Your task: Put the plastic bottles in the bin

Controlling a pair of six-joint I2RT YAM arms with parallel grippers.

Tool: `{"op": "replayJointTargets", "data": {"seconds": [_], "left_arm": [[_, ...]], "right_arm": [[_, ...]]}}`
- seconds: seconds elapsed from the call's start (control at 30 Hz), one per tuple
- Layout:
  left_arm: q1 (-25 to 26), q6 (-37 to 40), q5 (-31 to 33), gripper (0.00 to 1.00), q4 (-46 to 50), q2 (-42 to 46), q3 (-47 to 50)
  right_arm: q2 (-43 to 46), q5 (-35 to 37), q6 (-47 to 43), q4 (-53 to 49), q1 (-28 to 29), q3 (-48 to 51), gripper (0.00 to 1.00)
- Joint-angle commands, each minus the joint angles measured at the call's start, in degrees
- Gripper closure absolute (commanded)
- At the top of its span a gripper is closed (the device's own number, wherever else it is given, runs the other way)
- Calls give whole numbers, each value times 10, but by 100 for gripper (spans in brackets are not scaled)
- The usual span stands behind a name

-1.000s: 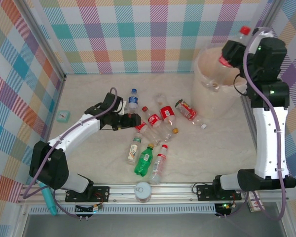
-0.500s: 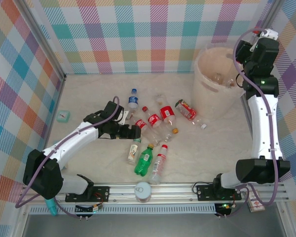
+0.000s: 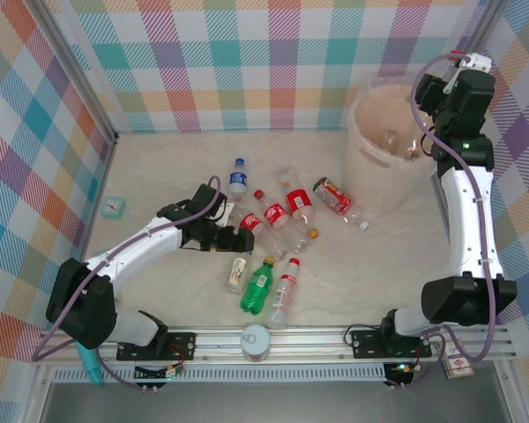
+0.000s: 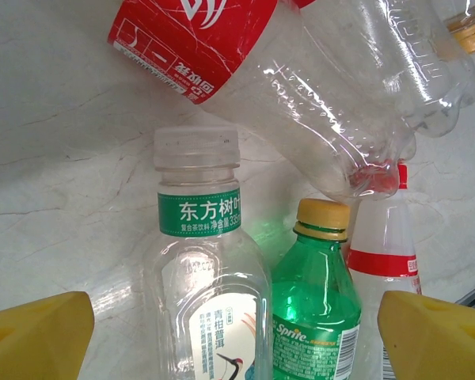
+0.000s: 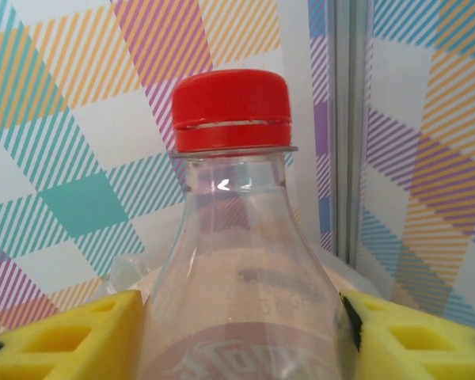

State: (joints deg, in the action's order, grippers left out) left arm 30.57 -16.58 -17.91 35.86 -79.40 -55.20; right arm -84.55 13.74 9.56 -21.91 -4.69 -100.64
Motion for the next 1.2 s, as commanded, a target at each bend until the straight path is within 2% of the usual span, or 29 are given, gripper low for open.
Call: {"op": "replayJointTargets", "data": {"seconds": [0.0, 0.1, 0.37, 0.67, 0.87, 1.17], "left_arm": [[10, 17, -10, 7, 9, -10, 0], [12, 27, -9, 5, 33, -9, 2], [14, 40, 7, 0, 88, 18, -14], [50, 21, 62, 0, 106, 27, 4], [55, 21, 56, 2, 82, 3, 17], [60, 28, 59, 11, 59, -52, 19]], "right_arm": [[-26, -21, -7, -139, -5, -24, 29], [-37, -27, -9, -176, -6, -69, 21], [-70, -38, -22, -252, -6, -177, 11], [-74, -95, 0, -286, -1, -237, 7], [-20, -126, 11, -299, 23, -196, 6], [133, -223, 84, -265, 39, -3, 6]]}}
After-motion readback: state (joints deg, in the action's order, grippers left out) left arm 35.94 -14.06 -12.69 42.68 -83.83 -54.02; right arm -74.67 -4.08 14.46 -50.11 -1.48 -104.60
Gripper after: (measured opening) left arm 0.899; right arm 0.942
